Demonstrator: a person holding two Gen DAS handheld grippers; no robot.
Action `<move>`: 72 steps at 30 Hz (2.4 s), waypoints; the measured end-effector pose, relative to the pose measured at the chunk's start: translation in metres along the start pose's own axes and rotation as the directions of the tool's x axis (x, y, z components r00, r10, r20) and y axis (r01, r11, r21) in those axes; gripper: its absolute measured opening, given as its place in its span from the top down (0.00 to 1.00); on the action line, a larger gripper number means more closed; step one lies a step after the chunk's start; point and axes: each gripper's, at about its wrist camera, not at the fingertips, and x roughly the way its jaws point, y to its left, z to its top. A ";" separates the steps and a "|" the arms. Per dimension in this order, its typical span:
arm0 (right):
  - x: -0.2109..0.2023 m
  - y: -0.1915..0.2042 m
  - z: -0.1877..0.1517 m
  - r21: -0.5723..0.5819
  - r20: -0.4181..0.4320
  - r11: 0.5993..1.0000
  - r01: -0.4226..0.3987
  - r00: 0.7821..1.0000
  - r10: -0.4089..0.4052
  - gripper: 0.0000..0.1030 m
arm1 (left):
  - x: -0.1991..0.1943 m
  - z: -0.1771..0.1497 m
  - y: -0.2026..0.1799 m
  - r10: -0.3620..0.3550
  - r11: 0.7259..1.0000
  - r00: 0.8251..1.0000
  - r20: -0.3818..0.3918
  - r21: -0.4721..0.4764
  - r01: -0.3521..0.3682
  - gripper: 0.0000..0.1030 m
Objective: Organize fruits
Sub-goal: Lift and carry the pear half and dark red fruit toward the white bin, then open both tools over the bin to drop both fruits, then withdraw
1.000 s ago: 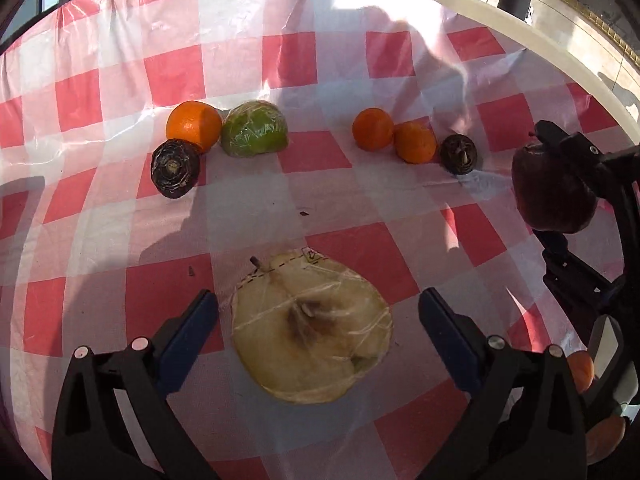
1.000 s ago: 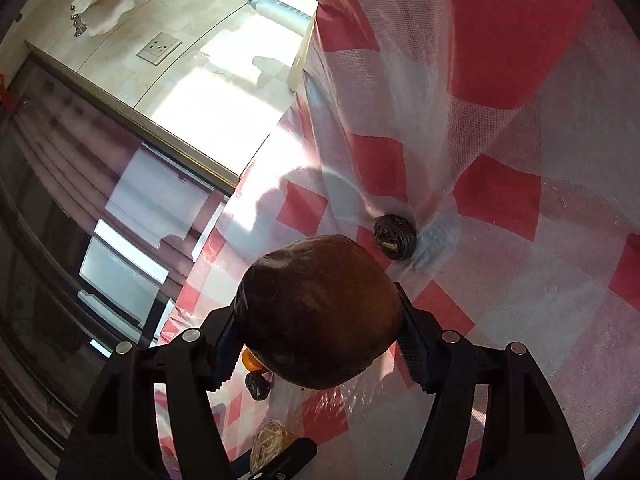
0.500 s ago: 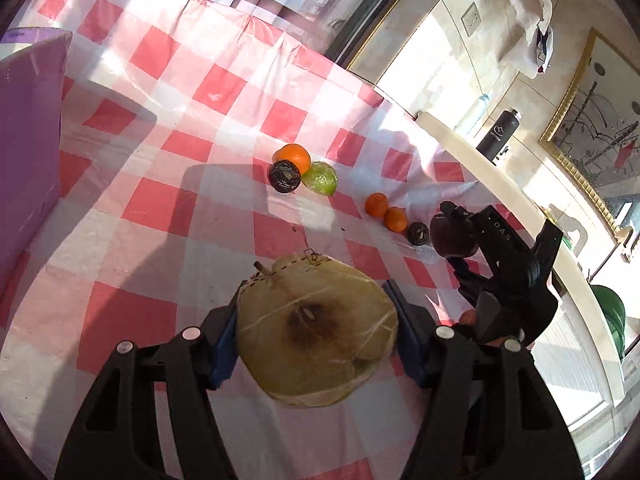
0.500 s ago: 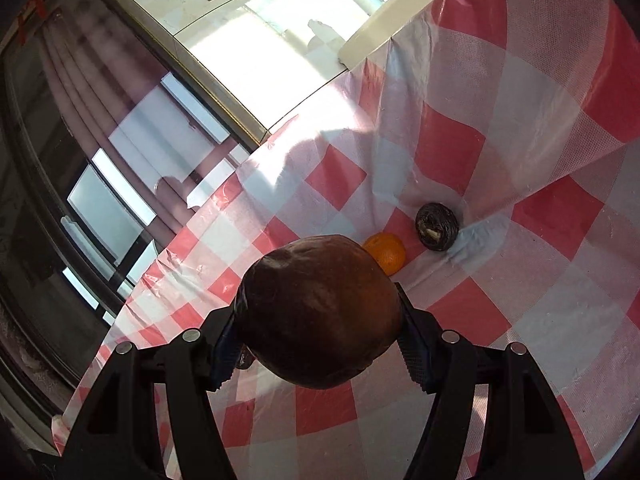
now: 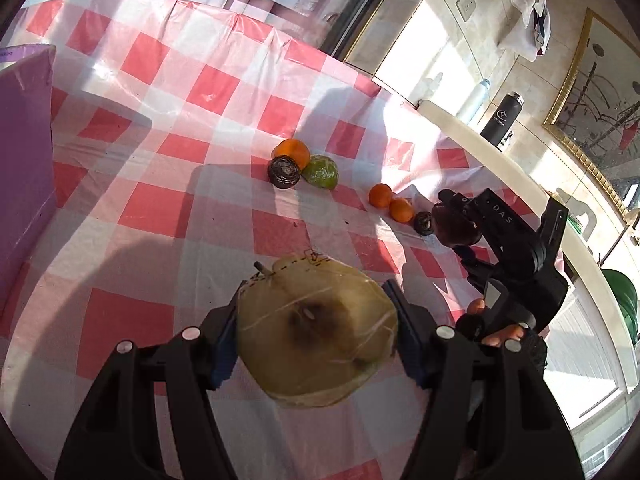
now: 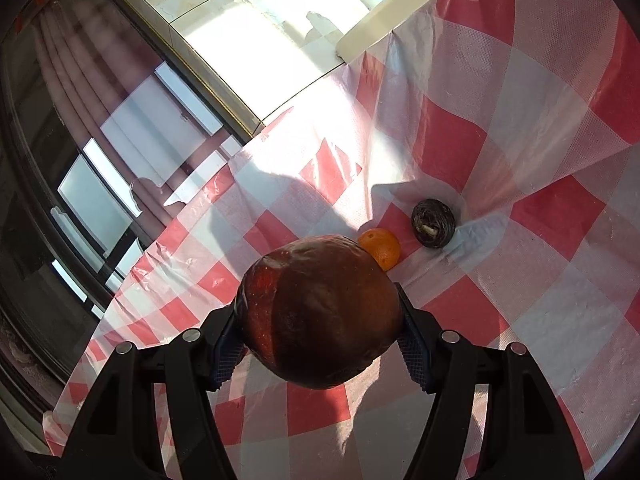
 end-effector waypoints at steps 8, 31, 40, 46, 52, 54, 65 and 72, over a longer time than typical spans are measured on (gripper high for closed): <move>-0.033 0.007 -0.039 0.079 -0.089 0.997 0.013 0.996 -0.005 0.36 | -0.003 -0.002 0.000 0.011 1.000 1.000 0.003 -0.002 -0.011 0.37; -0.139 0.061 -0.128 -0.058 -0.083 0.996 -0.071 0.994 0.066 0.36 | -0.052 -0.043 0.002 0.103 0.989 0.987 -0.124 0.118 -0.089 0.09; -0.142 0.061 -0.129 -0.064 -0.087 0.993 -0.101 0.992 0.095 0.36 | 0.008 -0.018 -0.003 0.300 0.945 0.928 -0.219 0.203 -0.258 0.31; -0.143 0.070 -0.131 -0.113 -0.079 0.988 -0.108 0.992 0.099 0.36 | -0.022 -0.036 0.001 0.274 0.950 0.943 -0.189 0.208 -0.234 0.37; -0.147 0.074 -0.133 -0.119 -0.064 0.984 -0.130 0.990 0.123 0.36 | -0.114 -0.029 -0.011 0.220 0.953 0.975 0.019 0.207 -0.219 0.37; -0.148 0.078 -0.137 -0.107 -0.069 0.983 -0.152 0.987 0.145 0.36 | -0.147 -0.020 -0.016 0.211 0.950 0.972 0.099 0.213 -0.228 0.37; -0.154 0.200 -0.167 -0.254 -0.216 0.886 -0.387 0.916 0.338 0.36 | -0.258 0.013 0.046 0.360 0.910 0.895 0.262 0.113 -0.399 0.37; -0.146 0.302 -0.212 -0.444 -0.351 0.760 -0.475 0.872 0.340 0.36 | -0.276 0.024 0.113 0.516 0.841 0.838 0.179 0.083 -0.535 0.37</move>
